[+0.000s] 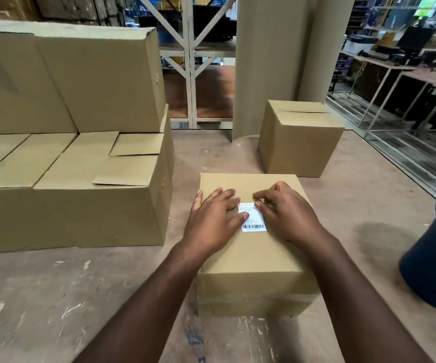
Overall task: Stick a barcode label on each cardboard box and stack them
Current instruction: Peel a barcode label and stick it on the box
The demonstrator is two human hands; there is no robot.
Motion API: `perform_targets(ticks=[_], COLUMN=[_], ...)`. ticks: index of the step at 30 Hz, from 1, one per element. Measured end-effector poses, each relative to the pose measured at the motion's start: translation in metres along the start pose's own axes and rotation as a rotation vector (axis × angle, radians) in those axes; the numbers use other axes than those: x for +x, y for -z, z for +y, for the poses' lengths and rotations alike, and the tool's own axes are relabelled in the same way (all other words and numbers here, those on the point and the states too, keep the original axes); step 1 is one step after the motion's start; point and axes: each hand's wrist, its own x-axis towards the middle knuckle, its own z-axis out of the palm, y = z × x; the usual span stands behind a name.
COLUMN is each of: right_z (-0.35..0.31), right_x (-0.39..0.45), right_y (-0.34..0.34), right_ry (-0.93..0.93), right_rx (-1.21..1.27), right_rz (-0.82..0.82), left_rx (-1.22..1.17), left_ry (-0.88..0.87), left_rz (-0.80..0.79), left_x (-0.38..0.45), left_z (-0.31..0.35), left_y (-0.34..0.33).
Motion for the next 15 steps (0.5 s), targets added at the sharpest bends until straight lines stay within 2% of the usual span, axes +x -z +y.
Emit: perform_targets(ticks=[4,15], right_z=[0.0,0.007], right_x=[-0.006,0.001], right_y=[-0.009,-0.01], right_ry=[0.019,-0.018], right_rx=[-0.01,0.091], right_rz=[0.062,0.064], left_rx=[-0.026,-0.017], left_ry=[0.007,0.03], left_rz=[0.039,0.082], left_x=[0.001,0.009], left_z=[-0.001,0.002], left_y=[-0.004,-0.001])
